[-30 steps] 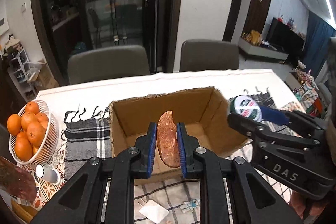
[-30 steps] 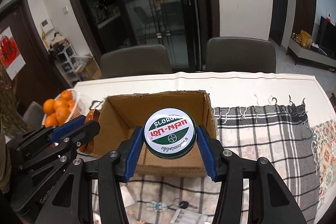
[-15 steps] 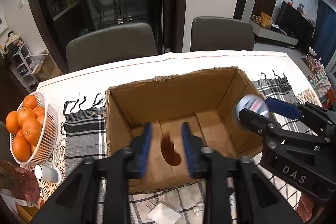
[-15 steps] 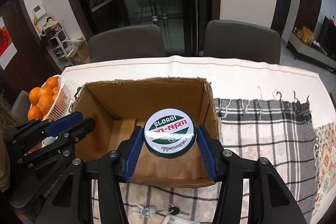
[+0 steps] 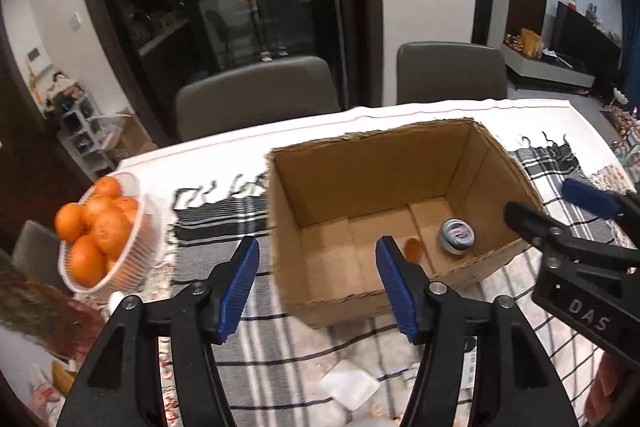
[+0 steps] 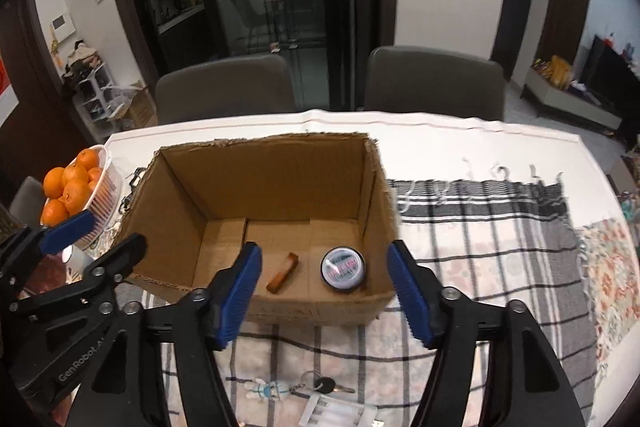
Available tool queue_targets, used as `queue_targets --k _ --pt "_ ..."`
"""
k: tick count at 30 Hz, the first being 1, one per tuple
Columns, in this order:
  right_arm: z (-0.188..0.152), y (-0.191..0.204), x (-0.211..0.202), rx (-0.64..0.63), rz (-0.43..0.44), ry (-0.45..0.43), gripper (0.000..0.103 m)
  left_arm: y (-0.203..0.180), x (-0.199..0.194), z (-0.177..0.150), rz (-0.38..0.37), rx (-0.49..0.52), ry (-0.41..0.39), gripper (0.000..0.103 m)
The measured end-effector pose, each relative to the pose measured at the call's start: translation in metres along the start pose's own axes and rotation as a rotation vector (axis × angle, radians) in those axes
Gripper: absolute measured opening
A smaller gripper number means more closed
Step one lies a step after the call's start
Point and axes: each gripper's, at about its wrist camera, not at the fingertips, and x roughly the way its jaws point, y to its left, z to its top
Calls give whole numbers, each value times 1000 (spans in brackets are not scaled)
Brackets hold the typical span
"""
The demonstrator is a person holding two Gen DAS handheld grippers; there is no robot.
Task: Organize rigid objects
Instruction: 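Withdraw both tools from the box back toward the remaining objects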
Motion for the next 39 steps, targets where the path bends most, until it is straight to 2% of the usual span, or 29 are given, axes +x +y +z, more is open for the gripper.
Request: queue_targets --k 4,13,20,24,30,39 --pt "-12 6 -24 -7 -34 -32 75 8 -22 -11 5 -23 -28 65" --pt "-41 15 -64 22 -23 -64 75 17 -73 -40 43 -27 -120 71" --pt "-64 24 -97 10 -41 -139 75 21 -107 -68 65 -34 -181 78" --pt "-82 29 -114 7 -49 -173 75 22 -120 -86 63 -34 -195 79" --pt "-107 34 -128 7 -27 -185 75 21 -138 -111 40 -29 -214 87" --pt "-146 41 -139 6 -21 -199 75 25 -153 -149 70 -64 -259 93"
